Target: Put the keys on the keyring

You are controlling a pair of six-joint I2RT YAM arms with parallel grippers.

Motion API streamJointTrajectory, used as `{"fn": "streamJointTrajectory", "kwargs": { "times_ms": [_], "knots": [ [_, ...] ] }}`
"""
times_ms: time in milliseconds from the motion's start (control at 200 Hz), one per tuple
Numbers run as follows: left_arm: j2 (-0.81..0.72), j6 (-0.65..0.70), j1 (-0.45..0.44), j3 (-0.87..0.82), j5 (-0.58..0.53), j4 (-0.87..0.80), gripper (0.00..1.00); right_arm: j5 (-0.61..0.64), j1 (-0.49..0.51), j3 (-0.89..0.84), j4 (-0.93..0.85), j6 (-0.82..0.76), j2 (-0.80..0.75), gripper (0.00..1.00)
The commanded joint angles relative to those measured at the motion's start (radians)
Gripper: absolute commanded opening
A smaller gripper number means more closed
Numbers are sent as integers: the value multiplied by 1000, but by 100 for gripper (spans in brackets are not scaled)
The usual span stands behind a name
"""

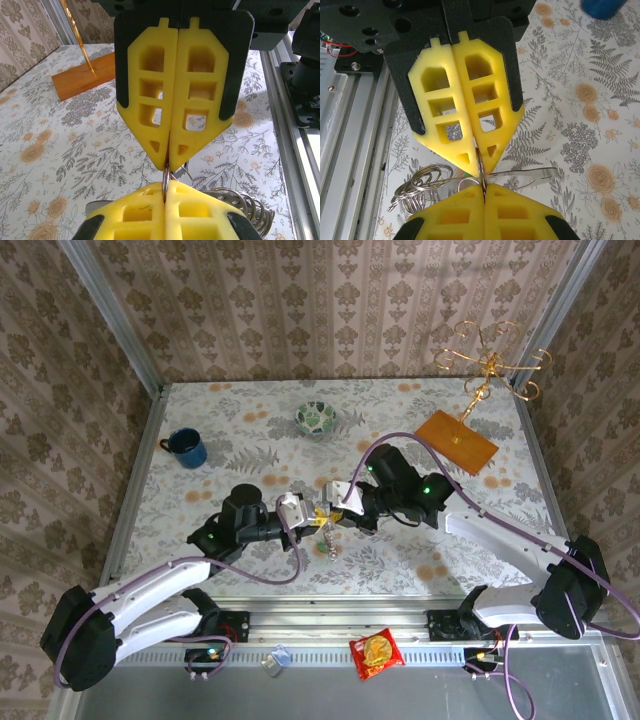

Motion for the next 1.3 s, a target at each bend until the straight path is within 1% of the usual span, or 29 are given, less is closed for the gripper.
{"fn": "streamJointTrajectory", "kwargs": {
  "times_ms": [0,45,110,175,375,635,715,785,1025,1120,1200,1295],
  "knots": [
    [-9,5,4,15,15,14,0,-10,14,-14,47,33,-15,4],
    [-18,-3,4,4,11,30,0,2,9,-27,42,36,-20,9],
    [-30,-16,4,-17,6,64,0,12,5,-54,42,49,-29,21],
    [-40,-28,4,-35,4,94,0,4,0,-84,54,70,-41,27],
    [-60,-52,4,-77,5,164,0,-35,-13,-175,164,146,-93,32],
    [-62,-73,4,-98,8,214,0,-69,-13,-198,239,169,-62,35],
    [-61,-77,5,-102,10,220,0,-74,-14,-193,239,168,-45,34],
    [-62,-78,4,-102,10,221,0,-75,-13,-189,239,166,-37,30],
    [-61,-83,4,-108,12,243,0,-42,-16,-183,206,140,-24,12],
    [-57,-86,4,-109,13,256,0,-35,-18,-172,206,135,-5,6],
    [-53,-89,3,-113,13,269,0,-35,-20,-159,213,132,22,3],
    [-50,-89,3,-115,10,279,0,-59,-20,-128,204,134,62,2]
  ]
}}
